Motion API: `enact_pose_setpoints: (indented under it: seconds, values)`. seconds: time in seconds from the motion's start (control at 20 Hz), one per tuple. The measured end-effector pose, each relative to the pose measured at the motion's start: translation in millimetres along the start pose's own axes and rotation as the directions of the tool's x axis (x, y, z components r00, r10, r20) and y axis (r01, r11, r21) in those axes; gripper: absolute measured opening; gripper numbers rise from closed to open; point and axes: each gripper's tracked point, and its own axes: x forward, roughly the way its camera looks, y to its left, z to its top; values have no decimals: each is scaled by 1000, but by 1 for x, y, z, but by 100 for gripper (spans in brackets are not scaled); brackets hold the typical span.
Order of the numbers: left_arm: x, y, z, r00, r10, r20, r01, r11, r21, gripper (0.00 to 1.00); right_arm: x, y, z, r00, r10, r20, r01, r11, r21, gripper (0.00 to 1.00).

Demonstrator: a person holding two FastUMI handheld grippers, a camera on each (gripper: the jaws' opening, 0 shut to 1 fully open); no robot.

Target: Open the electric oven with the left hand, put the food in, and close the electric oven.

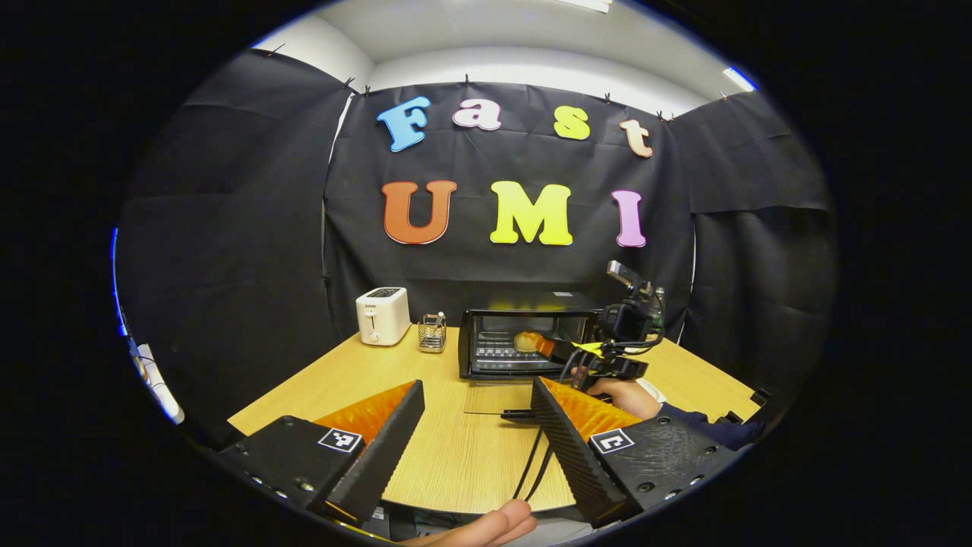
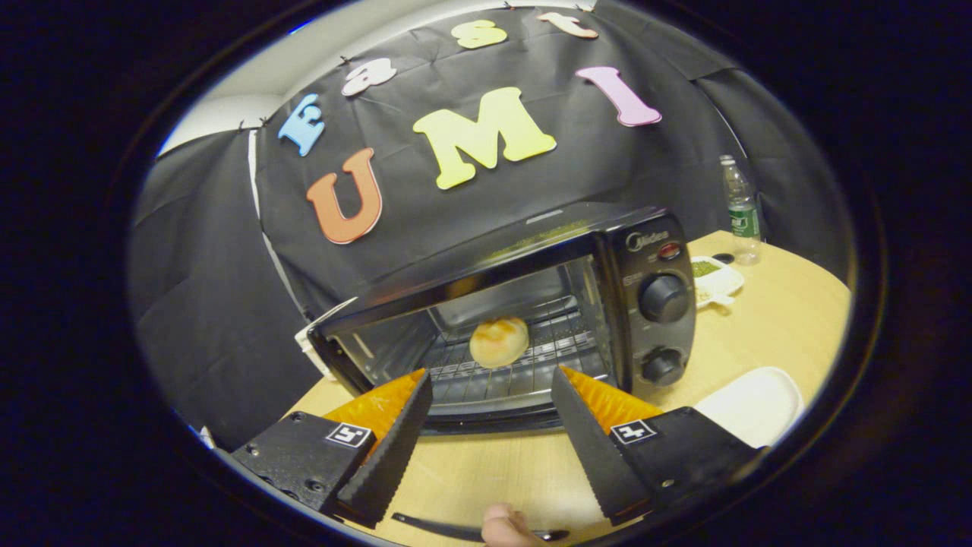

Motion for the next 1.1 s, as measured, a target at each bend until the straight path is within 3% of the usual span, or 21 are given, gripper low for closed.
enact_pose_setpoints:
  seconds: [0.3, 0.45, 0.6, 1.1]
  values:
    - [38, -21, -47, 989, -28, -147, 23, 999, -38, 94, -84, -12, 61, 989, 9, 146, 10, 992, -129, 95]
    - [66, -41, -70, 971, -84, -223, 70, 995, -69, 94, -130, -14, 92, 982, 3, 191, 31, 984, -175, 96]
    - [91, -53, -97, 947, -116, -301, 96, 992, -81, 94, -179, -16, 120, 971, 29, 239, 15, 984, -177, 96]
    - [147, -99, -182, 840, -155, -519, 133, 988, -81, 95, -327, -72, 190, 921, -40, 388, 154, 951, -267, 96]
